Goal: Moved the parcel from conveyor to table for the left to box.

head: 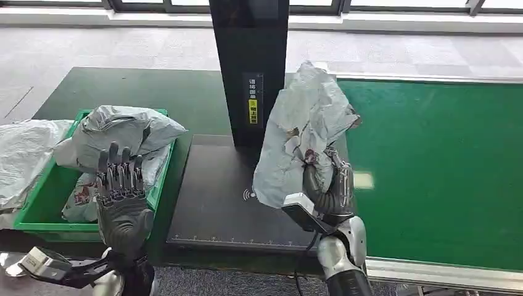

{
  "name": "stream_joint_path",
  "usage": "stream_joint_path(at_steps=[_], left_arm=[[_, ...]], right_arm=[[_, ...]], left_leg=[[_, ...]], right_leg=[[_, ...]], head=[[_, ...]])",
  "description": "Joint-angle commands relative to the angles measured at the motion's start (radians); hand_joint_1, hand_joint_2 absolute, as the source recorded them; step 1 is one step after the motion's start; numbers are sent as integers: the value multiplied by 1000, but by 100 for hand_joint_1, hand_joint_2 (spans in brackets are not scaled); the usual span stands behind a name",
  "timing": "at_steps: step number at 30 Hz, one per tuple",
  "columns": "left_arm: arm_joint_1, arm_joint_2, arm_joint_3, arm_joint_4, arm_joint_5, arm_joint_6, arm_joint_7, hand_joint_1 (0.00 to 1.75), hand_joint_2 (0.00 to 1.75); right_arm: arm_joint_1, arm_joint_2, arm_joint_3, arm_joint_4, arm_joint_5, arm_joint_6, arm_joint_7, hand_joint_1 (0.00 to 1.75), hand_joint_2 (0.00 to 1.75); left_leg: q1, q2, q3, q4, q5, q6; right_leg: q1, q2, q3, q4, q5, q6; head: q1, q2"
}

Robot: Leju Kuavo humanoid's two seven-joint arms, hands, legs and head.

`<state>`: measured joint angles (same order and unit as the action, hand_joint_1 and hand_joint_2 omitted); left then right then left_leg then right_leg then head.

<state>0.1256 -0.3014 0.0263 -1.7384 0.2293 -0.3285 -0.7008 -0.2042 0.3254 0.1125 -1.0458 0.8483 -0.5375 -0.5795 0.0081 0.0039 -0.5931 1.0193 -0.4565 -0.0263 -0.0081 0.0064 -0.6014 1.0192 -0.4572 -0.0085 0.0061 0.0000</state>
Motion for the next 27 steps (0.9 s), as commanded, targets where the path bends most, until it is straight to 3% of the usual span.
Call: stream_joint_path(at_steps=[1, 8, 26, 27], left_arm=[[-47, -48, -18, 41, -8, 22, 3, 0, 175], [-40, -48, -19, 28, -10, 44, 3, 0, 175], [-27, -48, -16, 11, -7, 48, 3, 0, 175], [-23, -48, -15, 4, -4, 48, 3, 0, 175]], right_arm=[[-163, 24, 139, 383, 64, 43, 55, 175, 175], [-209, 24, 198, 464, 83, 59, 95, 175, 175], [-226, 24, 208, 515, 102, 50, 117, 175, 175], [-231, 24, 211, 530, 115, 44, 124, 93, 175]], left_leg=[[1, 2, 3, -2, 0, 1], [1, 0, 2, -1, 0, 1], [0, -2, 2, -1, 1, 1], [0, -2, 2, -1, 0, 1]], right_leg=[[1, 2, 4, -4, 1, 1], [1, 0, 3, -2, 1, 1], [1, -2, 3, -3, 0, 1], [0, -2, 3, -2, 0, 1]], head=[[0, 0], [0, 0], [0, 0], [0, 0]])
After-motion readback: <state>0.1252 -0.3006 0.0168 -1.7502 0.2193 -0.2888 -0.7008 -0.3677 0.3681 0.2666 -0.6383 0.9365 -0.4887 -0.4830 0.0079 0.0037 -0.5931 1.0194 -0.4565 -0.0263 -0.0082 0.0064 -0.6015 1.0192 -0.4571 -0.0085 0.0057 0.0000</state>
